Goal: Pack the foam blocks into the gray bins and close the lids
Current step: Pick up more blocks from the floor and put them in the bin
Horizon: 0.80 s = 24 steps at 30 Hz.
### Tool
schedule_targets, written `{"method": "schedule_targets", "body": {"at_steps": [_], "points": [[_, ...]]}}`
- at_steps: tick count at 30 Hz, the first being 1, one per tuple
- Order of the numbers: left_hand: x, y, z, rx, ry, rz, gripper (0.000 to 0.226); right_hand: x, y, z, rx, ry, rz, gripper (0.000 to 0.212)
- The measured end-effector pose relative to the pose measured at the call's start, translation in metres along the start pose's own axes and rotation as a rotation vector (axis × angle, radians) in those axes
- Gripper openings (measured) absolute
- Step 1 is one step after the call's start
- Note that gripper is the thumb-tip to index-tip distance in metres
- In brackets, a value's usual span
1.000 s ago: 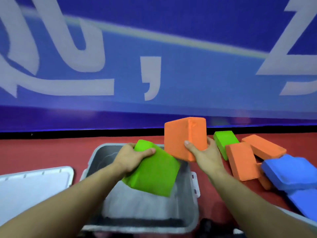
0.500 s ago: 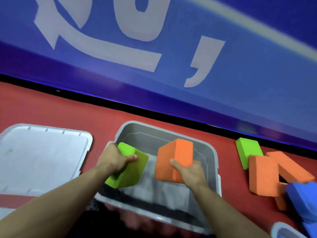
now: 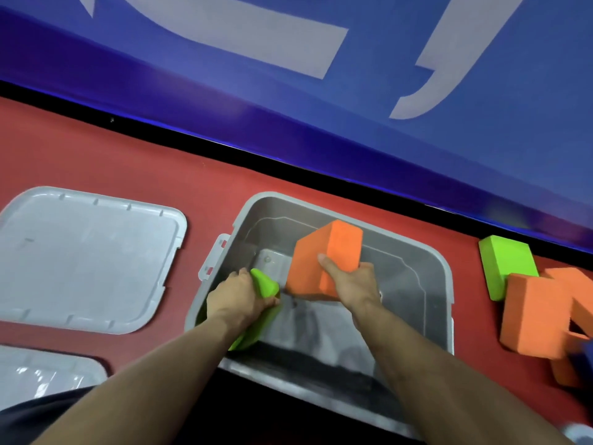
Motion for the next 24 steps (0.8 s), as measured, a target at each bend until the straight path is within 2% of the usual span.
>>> {"method": "schedule_targets", "body": {"at_steps": [5,8,12,15,19,24], "points": [[-0.005,-0.017,-0.008,-0.136,-0.03,0.003,0.078,0.003,-0.018,-0.004,-0.056,0.003,0.053,0.085],[0.002,-0.018,-0.007,-0.128,-0.064,0.005,0.071,0.01,-0.016,0.001,-0.119,0.011,0.167,0.079],[0.034,-0.014,0.003,-0.104,-0.158,0.032,0.073,0.025,0.013,0.008,-0.177,0.062,0.334,0.077],[0.066,-0.01,0.014,-0.079,-0.248,0.062,0.068,0.037,0.058,0.006,-0.145,0.1,0.384,0.074],[0.121,-0.018,0.033,-0.073,-0.344,0.066,0.074,0.06,0.139,-0.007,-0.053,0.062,0.368,0.071],[0.215,-0.058,0.064,-0.145,-0.454,0.05,0.078,0.114,0.246,-0.014,0.084,0.001,0.273,0.072]]}}
Point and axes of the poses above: each hand's wrist, its own z-axis away from the middle knuckle, its own y-axis out of the back of the hand, x = y × z, the point moved 7 cm from there along -z, towards the middle knuckle, and after that the axes turned 6 degrees about z, right-handed, at the moved point
